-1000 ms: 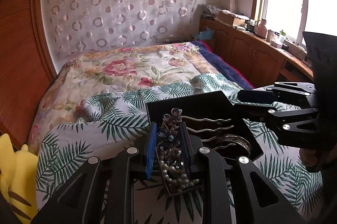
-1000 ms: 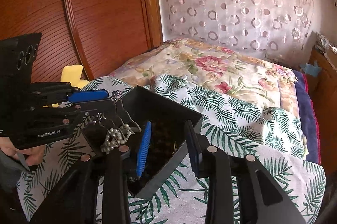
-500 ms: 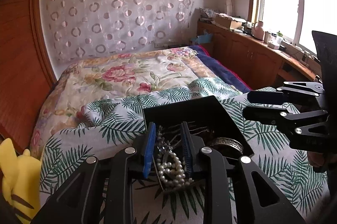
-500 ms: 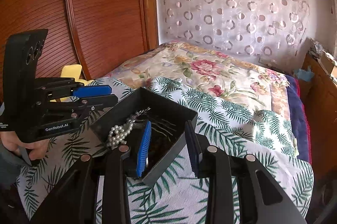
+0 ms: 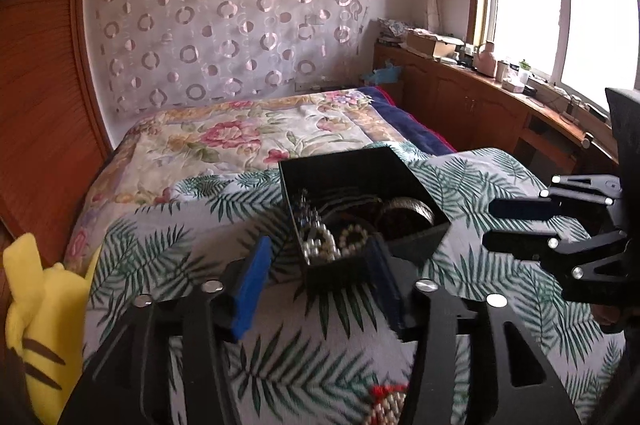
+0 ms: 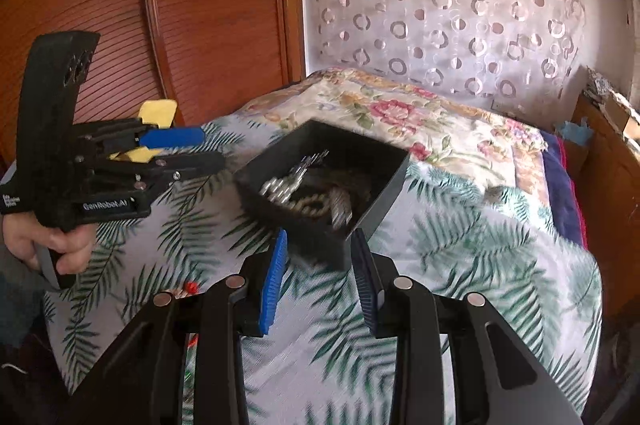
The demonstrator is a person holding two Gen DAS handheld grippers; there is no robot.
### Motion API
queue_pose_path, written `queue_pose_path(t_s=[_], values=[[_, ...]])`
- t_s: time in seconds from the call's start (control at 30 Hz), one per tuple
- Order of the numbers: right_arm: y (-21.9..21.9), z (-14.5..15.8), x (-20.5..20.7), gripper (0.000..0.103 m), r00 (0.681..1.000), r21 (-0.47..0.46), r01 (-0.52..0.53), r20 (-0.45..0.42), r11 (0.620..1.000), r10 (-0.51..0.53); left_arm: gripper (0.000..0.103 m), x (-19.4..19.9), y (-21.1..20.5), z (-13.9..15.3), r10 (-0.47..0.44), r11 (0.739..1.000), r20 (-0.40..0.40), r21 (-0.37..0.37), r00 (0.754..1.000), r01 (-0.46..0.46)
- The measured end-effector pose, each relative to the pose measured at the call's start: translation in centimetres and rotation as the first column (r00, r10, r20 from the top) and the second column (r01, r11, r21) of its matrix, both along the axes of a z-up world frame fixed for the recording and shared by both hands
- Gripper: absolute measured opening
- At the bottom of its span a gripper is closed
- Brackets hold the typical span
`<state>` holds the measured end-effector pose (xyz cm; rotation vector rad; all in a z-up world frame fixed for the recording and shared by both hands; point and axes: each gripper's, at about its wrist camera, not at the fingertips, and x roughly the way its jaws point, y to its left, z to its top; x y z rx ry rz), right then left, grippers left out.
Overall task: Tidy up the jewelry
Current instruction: 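Grasp the pearl necklace with the left tool while the right tool grasps the green pendant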
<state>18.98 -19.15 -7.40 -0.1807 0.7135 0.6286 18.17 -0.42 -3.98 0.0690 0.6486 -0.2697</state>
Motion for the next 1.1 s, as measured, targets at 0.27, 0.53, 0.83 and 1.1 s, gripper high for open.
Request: queue_pose_path(t_s=[0.27, 0.53, 0.83, 1.1], values=[[1.1, -3.4, -4.6, 0.036, 0.997, -0.023, -0.024, -0.074, 0.999, 0.022, 0.085, -4.3, 1.3, -1.9, 0.019, 1.0, -0.02, -0.007, 1.0, -0.019], [2.8, -5.3, -7.9, 0.036, 0.99, -0.063, -0.074, -0.121, 0.995, 0.066, 0.087, -7.5, 2.6, -4.0, 0.042, 0.999, -0.06, -0.001, 0.997, -0.042], [3.7, -5.6, -9.6, 0.036, 0.986, -0.059, -0.099, -0.143, 0.993, 0.09, 0.087, -10.0, 4.1, -4.9, 0.052, 0.998, -0.08, -0.012, 0.995, -0.053], [6.0, -6.2, -9.2, 0.027, 0.988, -0.113, -0.101, -0.13, 0.988, 0.086, 0.087, -10.9, 4.7, -5.2, 0.063, 0.998, -0.088, -0.02, 0.994, -0.065]])
